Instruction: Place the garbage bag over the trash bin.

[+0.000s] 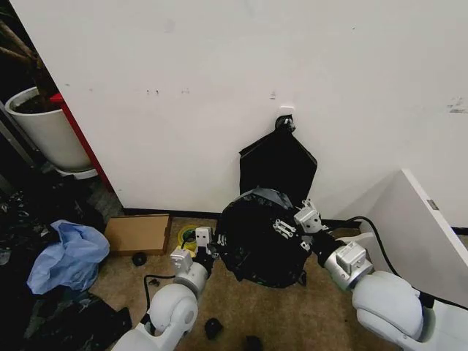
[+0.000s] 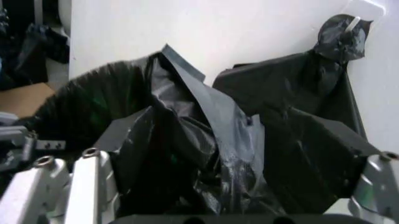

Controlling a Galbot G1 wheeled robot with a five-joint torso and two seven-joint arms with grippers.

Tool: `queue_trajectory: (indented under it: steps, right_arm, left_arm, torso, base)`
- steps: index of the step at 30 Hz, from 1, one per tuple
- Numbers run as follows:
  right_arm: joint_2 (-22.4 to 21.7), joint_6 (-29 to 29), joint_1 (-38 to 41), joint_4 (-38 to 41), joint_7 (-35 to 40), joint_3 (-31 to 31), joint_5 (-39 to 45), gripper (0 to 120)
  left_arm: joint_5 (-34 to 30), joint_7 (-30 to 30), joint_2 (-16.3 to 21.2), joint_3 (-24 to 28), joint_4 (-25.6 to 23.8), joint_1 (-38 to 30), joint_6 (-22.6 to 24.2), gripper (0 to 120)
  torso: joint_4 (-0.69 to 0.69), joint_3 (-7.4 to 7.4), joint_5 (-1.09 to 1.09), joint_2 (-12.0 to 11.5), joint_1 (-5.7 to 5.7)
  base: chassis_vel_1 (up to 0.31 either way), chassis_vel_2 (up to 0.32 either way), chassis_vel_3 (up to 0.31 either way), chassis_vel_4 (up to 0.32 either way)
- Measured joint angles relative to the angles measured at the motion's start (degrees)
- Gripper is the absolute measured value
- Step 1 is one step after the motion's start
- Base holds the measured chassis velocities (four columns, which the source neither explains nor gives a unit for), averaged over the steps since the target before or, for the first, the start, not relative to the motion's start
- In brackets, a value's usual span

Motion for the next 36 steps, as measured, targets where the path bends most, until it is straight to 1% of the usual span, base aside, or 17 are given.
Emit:
queue_trajectory:
  steps: [3, 5, 7, 8, 9, 11, 12, 13, 19, 22, 23, 25, 27, 31, 33, 34, 36]
  right_arm:
    - [-0.1, -0.6, 0.1, 0.1, 0.2, 0.0, 0.1, 78]
    - [-0.2, -0.9, 0.2, 0.2, 0.4, 0.2, 0.6, 71]
    - [-0.2, -0.6, 0.3, 0.8, 0.4, 0.6, 2.1, 60]
    - [-0.2, -0.5, 0.3, 0.8, 0.4, 0.6, 2.2, 60]
    - [-0.2, 0.0, 0.3, 1.0, 0.3, 0.7, 2.7, 55]
    - [-0.3, 0.2, 0.3, 1.1, 0.3, 0.8, 2.8, 53]
    - [-0.3, 0.7, 0.4, 1.2, 0.1, 0.9, 3.2, 49]
    - [-0.3, 1.2, 0.4, 1.4, -0.2, 1.0, 3.5, 46]
    - [-0.5, 1.7, 0.4, 2.1, -0.7, 1.5, 4.2, 44]
    - [-0.9, -0.6, 0.6, 1.1, -0.5, 1.4, 3.3, 44]
    - [-0.9, -0.8, 0.6, 0.6, -0.5, 1.3, 2.9, 41]
    - [-0.9, -0.8, 0.6, 0.6, -0.5, 1.3, 2.9, 41]
    - [-0.6, -1.0, 1.2, -0.8, -0.8, 1.2, 2.4, 31]
    - [-0.5, -0.3, 1.6, -1.0, -1.1, 1.2, 2.8, 14]
    - [-0.6, -0.3, 1.6, -1.0, -1.1, 1.2, 2.9, 13]
    - [-0.6, -0.2, 1.6, -0.9, -1.2, 1.3, 3.1, 8]
    - [-0.7, -0.2, 1.6, -0.8, -1.2, 1.4, 3.2, 5]
  left_arm:
    - [0.0, 0.0, 0.1, 0.0, -0.3, 0.1, 0.0, 0]
    - [0.0, 0.0, 0.1, 0.0, -0.6, 0.2, 0.0, 0]
    - [0.0, 0.0, 0.1, 0.0, -0.8, 0.4, 0.0, 0]
    - [0.0, 0.0, 0.1, 0.0, -0.8, 0.4, 0.0, 0]
    - [0.1, 0.0, 0.1, 0.1, -0.8, 0.5, 0.0, 0]
    - [0.1, 0.0, 0.1, 0.1, -0.8, 0.5, 0.0, 0]
    - [0.1, 0.0, 0.1, 0.1, -0.8, 0.5, 0.0, 0]
    - [0.2, 0.0, 0.1, 0.1, -0.8, 0.5, 0.0, 0]
    - [0.4, 0.0, 0.1, 0.1, -0.5, 0.4, 0.0, 0]
    - [0.4, 0.0, -0.1, 0.2, -0.5, 0.4, 0.0, 0]
    - [0.4, 0.0, -0.2, 0.2, -0.6, 0.4, 0.0, 0]
    - [0.4, 0.0, -0.2, 0.2, -0.6, 0.4, 0.0, 0]
    - [0.4, 0.0, -0.3, 0.3, -1.0, 0.4, 0.0, 0]
    - [0.4, 0.1, -0.4, 0.3, -1.0, 0.5, 0.0, 0]
    - [0.4, 0.1, -0.4, 0.3, -1.0, 0.5, 0.0, 0]
    - [0.4, 0.2, -0.4, 0.2, -0.8, 0.4, 0.0, 0]
    - [0.4, 0.2, -0.4, 0.2, -0.6, 0.3, -0.1, 0]
  torso:
    - [0.00, 0.00, 0.00, 0.0, 0.00]
    - [0.00, 0.00, 0.00, 0.0, 0.00]
    - [0.00, 0.00, 0.00, 0.0, 0.00]
    - [0.00, 0.00, 0.00, 0.0, 0.00]
    - [0.00, 0.00, 0.00, 0.0, 0.00]
    - [0.00, 0.00, 0.00, 0.0, 0.00]
    - [0.00, 0.00, 0.00, 0.0, 0.00]
    - [0.00, 0.00, 0.00, 0.0, 0.00]
    - [0.00, 0.00, -0.01, 0.0, 0.00]
    - [0.00, 0.00, -0.01, 0.0, 0.00]
    - [-0.01, 0.00, 0.00, 0.0, 0.00]
    - [-0.01, 0.00, 0.00, 0.0, 0.00]
    - [0.00, 0.00, 0.00, 0.0, 0.00]
    - [0.00, 0.00, 0.00, 0.0, 0.00]
    - [0.00, 0.00, 0.00, 0.0, 0.00]
    - [0.00, 0.00, 0.00, 0.0, 0.00]
    - [0.00, 0.00, 0.00, 0.0, 0.00]
  base:
    - [0.000, 0.000, 0.000, 0.000]
    - [0.000, 0.000, 0.000, 0.000]
    - [0.000, 0.000, 0.000, 0.000]
    - [0.000, 0.000, 0.000, 0.000]
    - [0.000, 0.000, 0.000, 0.000]
    - [0.000, 0.000, 0.000, 0.000]
    - [0.000, 0.000, 0.000, 0.000]
    - [0.000, 0.000, 0.000, 0.000]
    - [0.000, 0.000, 0.000, 0.000]
    - [0.000, 0.000, 0.000, 0.000]
    - [0.000, 0.000, 0.000, 0.000]
    - [0.000, 0.000, 0.000, 0.000]
    - [0.000, 0.000, 0.000, 0.000]
    - [0.000, 0.000, 0.000, 0.000]
    - [0.000, 0.000, 0.000, 0.000]
    - [0.000, 0.000, 0.000, 0.000]
    - [0.000, 0.000, 0.000, 0.000]
